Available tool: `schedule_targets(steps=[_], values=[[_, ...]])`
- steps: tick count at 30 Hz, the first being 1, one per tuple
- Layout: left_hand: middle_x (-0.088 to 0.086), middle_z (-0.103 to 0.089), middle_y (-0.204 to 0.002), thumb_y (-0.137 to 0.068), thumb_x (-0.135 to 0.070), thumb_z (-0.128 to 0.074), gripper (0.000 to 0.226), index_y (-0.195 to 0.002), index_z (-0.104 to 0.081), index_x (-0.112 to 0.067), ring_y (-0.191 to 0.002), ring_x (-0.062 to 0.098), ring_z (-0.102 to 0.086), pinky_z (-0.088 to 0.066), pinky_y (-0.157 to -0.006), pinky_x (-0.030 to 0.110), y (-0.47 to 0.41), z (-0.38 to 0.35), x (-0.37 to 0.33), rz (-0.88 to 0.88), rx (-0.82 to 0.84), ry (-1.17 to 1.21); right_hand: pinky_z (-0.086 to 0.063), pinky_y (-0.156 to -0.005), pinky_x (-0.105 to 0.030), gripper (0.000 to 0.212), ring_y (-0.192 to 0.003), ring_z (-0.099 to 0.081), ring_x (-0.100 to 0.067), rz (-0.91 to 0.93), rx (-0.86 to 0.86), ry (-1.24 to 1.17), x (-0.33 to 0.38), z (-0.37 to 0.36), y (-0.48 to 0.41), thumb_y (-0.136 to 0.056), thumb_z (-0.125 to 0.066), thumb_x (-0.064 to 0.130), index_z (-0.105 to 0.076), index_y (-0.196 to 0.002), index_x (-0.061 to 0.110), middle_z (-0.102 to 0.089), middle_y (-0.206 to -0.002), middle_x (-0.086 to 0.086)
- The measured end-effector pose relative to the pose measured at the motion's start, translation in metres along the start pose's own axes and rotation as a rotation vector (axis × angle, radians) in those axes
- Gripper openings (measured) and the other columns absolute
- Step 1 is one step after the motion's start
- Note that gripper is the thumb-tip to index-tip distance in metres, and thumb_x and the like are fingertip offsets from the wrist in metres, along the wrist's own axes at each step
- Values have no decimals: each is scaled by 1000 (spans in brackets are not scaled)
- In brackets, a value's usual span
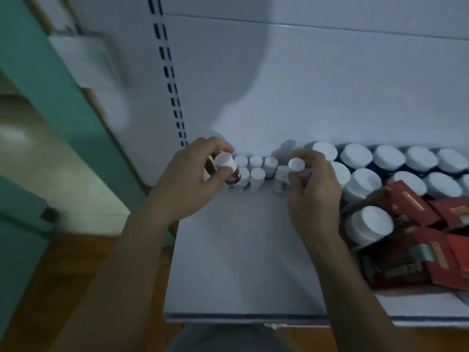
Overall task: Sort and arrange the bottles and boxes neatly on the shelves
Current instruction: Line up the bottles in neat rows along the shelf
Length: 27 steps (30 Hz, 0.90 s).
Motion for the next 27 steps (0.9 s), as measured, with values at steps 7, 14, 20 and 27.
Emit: schedule_targets(steps=[7, 14, 20, 27], values=[[-10, -61, -105, -93, -24, -67, 23, -115, -62, -29, -94, 8, -59, -51, -83, 37, -21, -11, 13, -127, 122, 91, -34, -66, -28, 12, -79, -55, -20, -97, -84, 187, 4, -9, -3, -93, -64, 9, -59, -105, 9, -64, -94, -6], [-12, -61, -107, -92, -22, -67, 26, -117, -63, -28, -97, 7, -59, -52, -86, 39, -21, -11, 23, -144, 121, 137, -53, -71, -43, 12, -77, -63, -21, -151, 36, 147, -3, -31, 5, -89, -67, 5, -61, -99, 9, -67, -87, -4], [-13, -61, -111, -94, -22, -66, 27, -119, -62, -31, -97, 6, -59, -53, -85, 36, -23, -14, 19, -153, 110, 144, -49, -79, -31, 35, -93, -64, -25, -105, -11, 137, -3, -24, 9, -87, -55, -5, -62, -118, 9, -70, -111, -7], [-11, -62, -112, -94, -20, -68, 29, -120, -63, -28, -99, 2, -58, -50, -86, 27, -27, -19, 4, -159, 93, 149, -50, -70, -38, 52, -103, -65, -30, -11, 409, 685, -13, -40, -12, -96, -54, 15, -40, -146, 22, -64, -120, -4]])
Point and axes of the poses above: each hand's wrist, its own y-axis away from the middle knuckle, its own z-axis out of the back of the hand, x = y × z, the point moved 3 cm from there along -y, towards the middle knuckle
